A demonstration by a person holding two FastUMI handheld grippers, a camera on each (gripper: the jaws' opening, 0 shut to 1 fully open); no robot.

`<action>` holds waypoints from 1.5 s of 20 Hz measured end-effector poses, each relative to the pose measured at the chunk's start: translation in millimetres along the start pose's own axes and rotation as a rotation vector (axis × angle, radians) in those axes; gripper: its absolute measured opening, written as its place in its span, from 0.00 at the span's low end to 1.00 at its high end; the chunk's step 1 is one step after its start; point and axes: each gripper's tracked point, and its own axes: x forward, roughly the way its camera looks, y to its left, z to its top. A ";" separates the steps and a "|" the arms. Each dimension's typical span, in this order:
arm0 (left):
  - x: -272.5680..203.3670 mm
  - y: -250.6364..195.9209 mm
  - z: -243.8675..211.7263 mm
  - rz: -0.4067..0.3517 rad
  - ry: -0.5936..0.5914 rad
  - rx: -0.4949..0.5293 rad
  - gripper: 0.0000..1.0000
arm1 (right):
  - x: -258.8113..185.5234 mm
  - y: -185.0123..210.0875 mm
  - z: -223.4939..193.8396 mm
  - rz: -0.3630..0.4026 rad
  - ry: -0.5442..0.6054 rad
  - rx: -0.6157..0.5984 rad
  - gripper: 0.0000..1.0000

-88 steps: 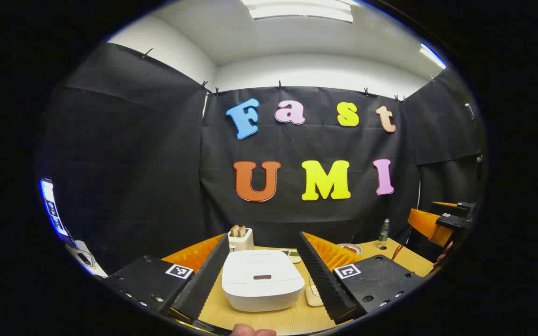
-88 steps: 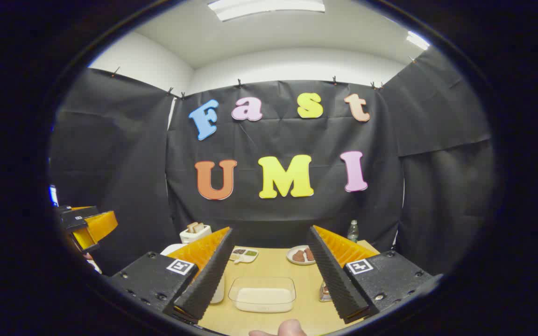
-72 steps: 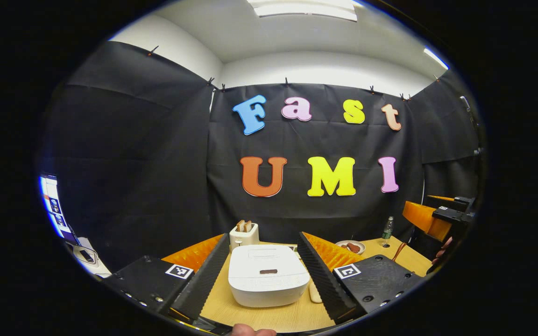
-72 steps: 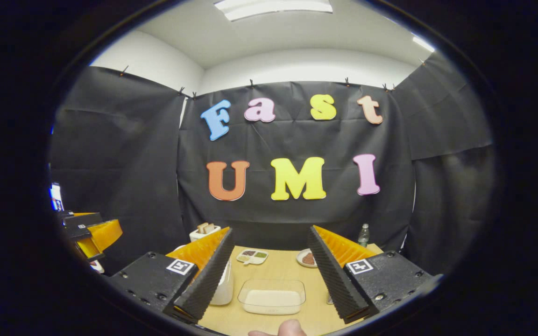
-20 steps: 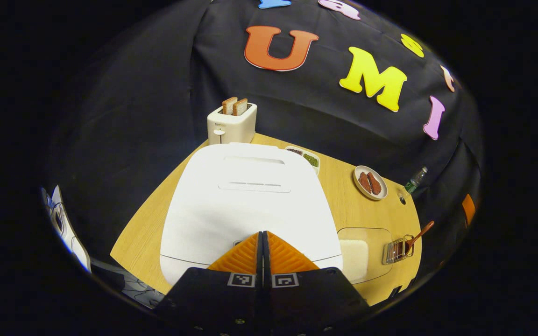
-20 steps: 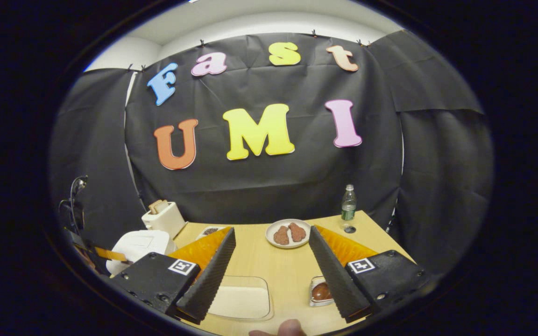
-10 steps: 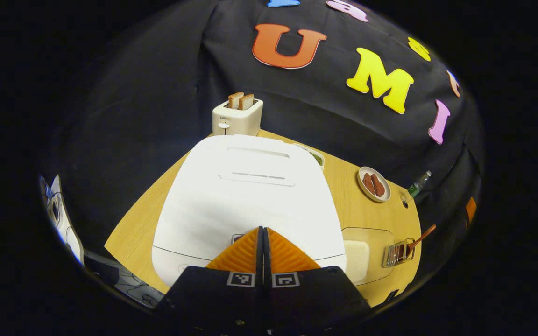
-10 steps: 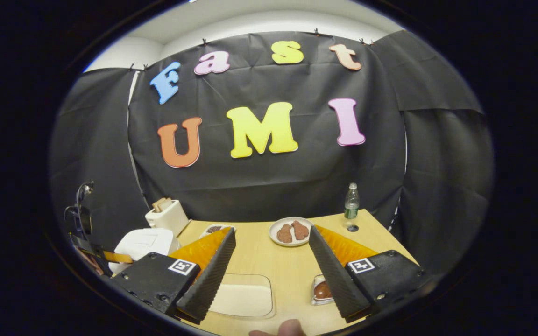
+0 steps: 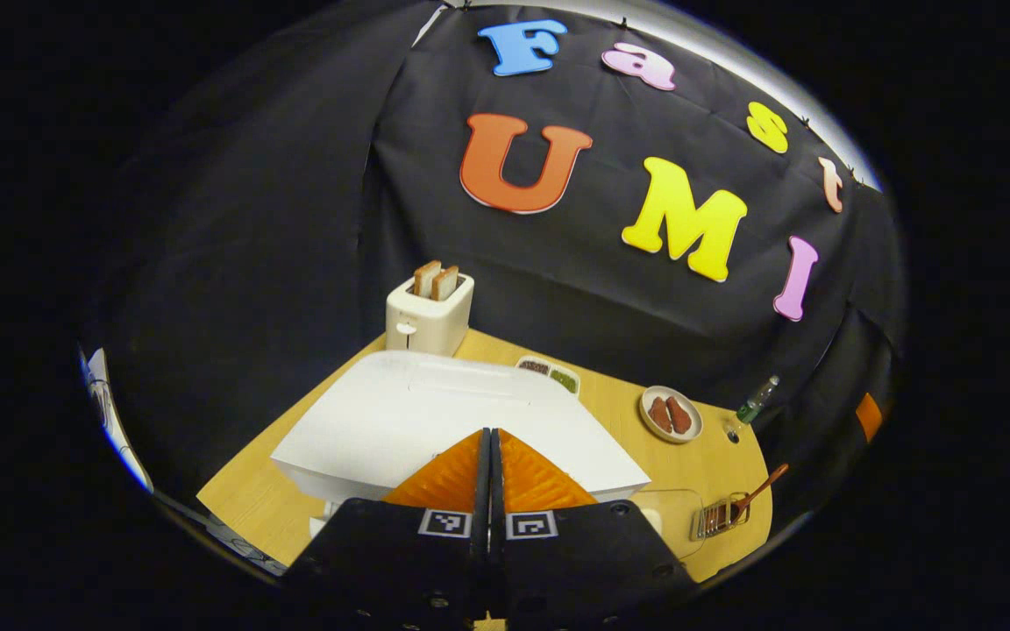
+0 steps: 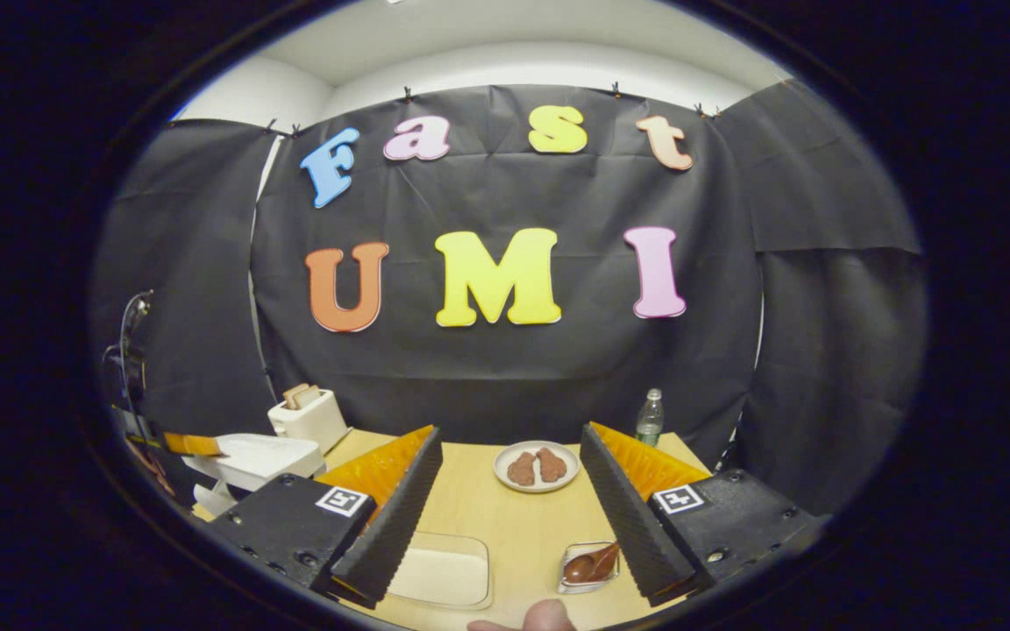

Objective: Close the left gripper, press the button to open the rice cooker; take a wooden spoon from the chopstick holder with the right hand, scoop a spoonful of rice and pour it into the rice cooker, then put the wooden spoon back into the chopstick holder.

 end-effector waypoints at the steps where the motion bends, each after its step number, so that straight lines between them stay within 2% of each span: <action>1: 2.5 -2.6 16.9 0.003 -0.038 0.017 0.01 | -2.1 -5.1 0.1 -0.008 -0.001 0.004 1.00; 4: 5.4 -12.8 68.3 -0.004 -0.169 0.076 0.06 | -10.2 -25.8 -1.7 -0.047 0.004 0.008 0.99; 7: -1.5 -26.8 109.6 -0.011 -0.287 0.108 0.05 | -18.6 -47.1 -6.6 -0.082 0.017 0.023 0.99; 11: -26.2 -48.9 126.9 -0.056 -0.361 0.124 0.11 | -29.1 -63.4 -17.6 -0.095 0.037 0.056 1.00; 13: -38.0 -55.5 128.8 -0.069 -0.388 0.143 0.35 | -34.6 -68.9 -24.4 -0.093 0.048 0.047 0.99; 14: -43.7 -55.3 129.7 -0.062 -0.405 0.155 0.51 | -36.7 -72.2 -28.8 -0.095 0.056 0.043 0.99; 16: -58.6 -57.7 128.7 -0.054 -0.434 0.160 0.59 | -38.3 -77.0 -38.8 -0.092 0.080 0.036 1.00; 17: -64.9 -58.0 126.8 -0.048 -0.440 0.155 0.60 | -39.4 -81.1 -43.9 -0.096 0.088 0.037 1.00; 18: -72.8 -58.8 122.1 -0.046 -0.443 0.148 0.80 | -39.6 -84.6 -50.1 -0.096 0.102 0.043 1.00; 19: -77.0 -60.1 118.3 -0.043 -0.439 0.146 0.96 | -40.4 -86.7 -56.8 -0.094 0.118 0.055 1.00; 24: -100.4 -59.7 111.3 -0.023 -0.455 0.149 0.94 | -18.8 -95.5 -104.3 -0.056 0.224 0.164 0.99; 27: -103.1 -62.7 109.8 -0.008 -0.455 0.150 0.94 | 9.7 -110.3 -140.0 -0.053 0.293 0.174 1.00; 28: -102.4 -63.0 109.8 -0.002 -0.451 0.150 0.94 | 18.9 -115.9 -149.9 -0.053 0.318 0.193 0.96; 30: -97.2 -65.2 108.6 0.009 -0.443 0.147 0.94 | 35.0 -126.9 -170.3 -0.063 0.377 0.237 0.94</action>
